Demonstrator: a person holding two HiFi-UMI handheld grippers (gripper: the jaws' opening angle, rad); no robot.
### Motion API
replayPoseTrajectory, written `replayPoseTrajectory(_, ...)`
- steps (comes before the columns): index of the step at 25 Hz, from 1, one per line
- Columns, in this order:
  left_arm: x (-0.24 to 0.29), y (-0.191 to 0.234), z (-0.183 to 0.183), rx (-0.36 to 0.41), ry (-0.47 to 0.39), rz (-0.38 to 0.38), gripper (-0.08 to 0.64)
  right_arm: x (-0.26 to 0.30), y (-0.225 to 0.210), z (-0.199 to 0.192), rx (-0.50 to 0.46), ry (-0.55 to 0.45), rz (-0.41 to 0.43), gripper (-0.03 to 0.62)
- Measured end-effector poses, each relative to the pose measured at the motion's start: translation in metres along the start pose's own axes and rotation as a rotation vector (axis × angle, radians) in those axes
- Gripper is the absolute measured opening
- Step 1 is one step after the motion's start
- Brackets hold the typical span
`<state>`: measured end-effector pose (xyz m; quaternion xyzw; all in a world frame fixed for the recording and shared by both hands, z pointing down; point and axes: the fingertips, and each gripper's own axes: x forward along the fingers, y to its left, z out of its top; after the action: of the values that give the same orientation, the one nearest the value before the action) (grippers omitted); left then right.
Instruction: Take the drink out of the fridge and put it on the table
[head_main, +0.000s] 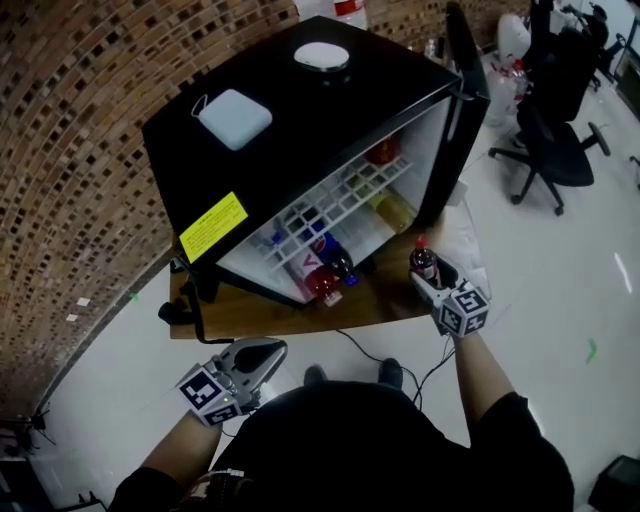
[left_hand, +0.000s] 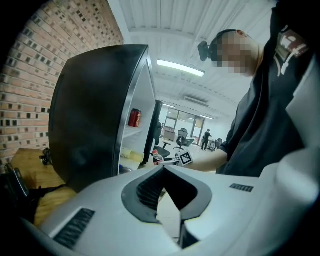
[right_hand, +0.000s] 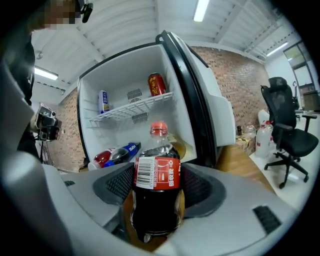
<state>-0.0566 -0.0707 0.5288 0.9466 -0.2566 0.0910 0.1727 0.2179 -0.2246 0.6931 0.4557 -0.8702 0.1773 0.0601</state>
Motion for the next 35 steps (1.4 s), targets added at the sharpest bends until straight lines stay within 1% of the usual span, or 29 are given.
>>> replayPoseTrajectory(4,0.001,0.004,-0.005,0.006,0.037,0.006,0.0,0.018,-0.015,0.015,-0.03,-0.08,-0.044,0.307)
replayPoseTrajectory(6,0.0,0.004,-0.007,0.021,0.048,0.008,0.0,0.024,-0.019,0.014,-0.056,-0.1,-0.072,0.307)
replayPoseTrajectory(9,0.002,0.001,-0.003,0.029,0.048,0.01,0.0,0.024,-0.022,-0.011,-0.098,-0.049,-0.096,0.307)
replayPoseTrajectory(10,0.002,0.0,-0.003,0.033,0.051,0.01,0.0,0.02,-0.021,-0.02,-0.105,-0.033,-0.098,0.314)
replayPoseTrajectory(13,0.0,0.002,-0.002,0.037,0.057,0.014,0.0,0.007,-0.015,-0.046,-0.137,0.025,-0.084,0.311)
replayPoseTrajectory(14,0.0,0.002,-0.001,0.035,0.057,0.015,0.0,0.002,-0.012,-0.053,-0.135,0.04,-0.075,0.29)
replayPoseTrajectory(16,0.002,0.002,-0.001,0.029,0.056,0.013,0.0,-0.004,-0.011,-0.059,-0.144,0.069,-0.068,0.282)
replayPoseTrajectory(17,0.003,0.002,-0.001,0.027,0.055,0.011,0.0,-0.003,-0.011,-0.06,-0.176,0.099,-0.066,0.282)
replayPoseTrajectory(19,0.005,0.002,-0.001,0.029,0.051,0.003,0.0,0.004,-0.012,-0.061,-0.242,0.197,-0.051,0.282)
replayPoseTrajectory(20,0.007,0.002,0.0,0.031,0.048,-0.002,0.0,0.007,-0.013,-0.061,-0.254,0.26,-0.041,0.284)
replayPoseTrajectory(23,0.007,0.0,0.002,0.03,0.034,-0.007,0.0,0.013,-0.019,-0.062,-0.217,0.454,-0.023,0.29)
replayPoseTrajectory(25,0.003,0.002,0.003,0.024,0.024,0.0,0.0,0.022,-0.022,-0.059,-0.182,0.56,-0.012,0.324)
replayPoseTrajectory(26,0.001,0.003,0.003,0.021,0.019,0.004,0.0,0.028,-0.021,-0.058,-0.176,0.615,0.001,0.324)
replayPoseTrajectory(30,-0.011,0.007,0.0,0.014,0.008,0.025,0.0,0.051,-0.018,-0.079,-0.225,0.875,0.056,0.328)
replayPoseTrajectory(32,-0.019,0.01,-0.004,0.014,0.018,0.039,0.0,0.058,-0.017,-0.09,-0.24,0.971,0.058,0.32)
replayPoseTrajectory(35,-0.028,0.015,-0.007,0.008,0.025,0.061,0.0,0.067,-0.016,-0.096,-0.236,1.055,0.072,0.307)
